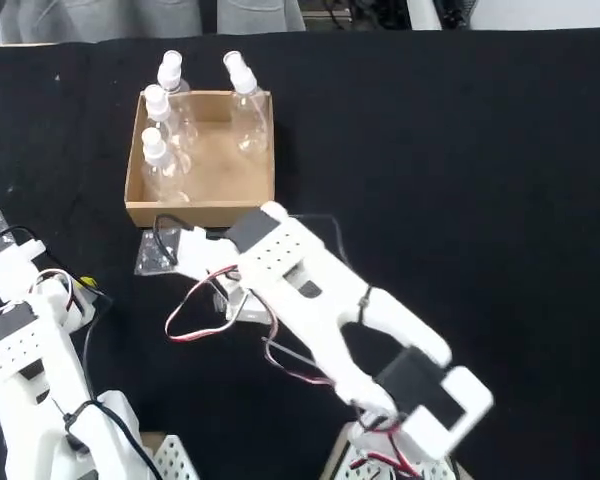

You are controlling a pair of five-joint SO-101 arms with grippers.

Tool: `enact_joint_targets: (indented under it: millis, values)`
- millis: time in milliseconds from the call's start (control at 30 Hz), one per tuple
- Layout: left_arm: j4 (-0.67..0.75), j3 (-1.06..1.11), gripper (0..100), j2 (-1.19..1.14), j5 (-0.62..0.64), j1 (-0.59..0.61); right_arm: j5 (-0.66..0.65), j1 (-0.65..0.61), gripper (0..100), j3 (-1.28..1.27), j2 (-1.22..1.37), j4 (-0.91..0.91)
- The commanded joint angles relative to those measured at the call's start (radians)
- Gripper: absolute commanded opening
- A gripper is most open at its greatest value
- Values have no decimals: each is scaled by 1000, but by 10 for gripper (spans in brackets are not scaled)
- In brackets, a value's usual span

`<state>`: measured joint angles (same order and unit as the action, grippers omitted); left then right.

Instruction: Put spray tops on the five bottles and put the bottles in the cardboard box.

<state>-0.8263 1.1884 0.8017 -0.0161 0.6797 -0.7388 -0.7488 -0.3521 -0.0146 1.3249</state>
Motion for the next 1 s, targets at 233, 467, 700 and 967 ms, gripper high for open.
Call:
enact_joint_targets:
  millis: [233, 467, 700, 967]
  values:
    - [14, -58, 245, 28, 11, 4, 25, 144, 124, -31, -277, 35]
    - [8, -51, 245, 28, 9, -30, 115, 224, 123, -31, -415, 114]
    - [5, -48, 248, 28, 8, -59, 212, 350, 123, -51, -547, 120]
    - [-18, -54, 249, 28, 5, -105, 278, 473, 123, -107, -671, 106]
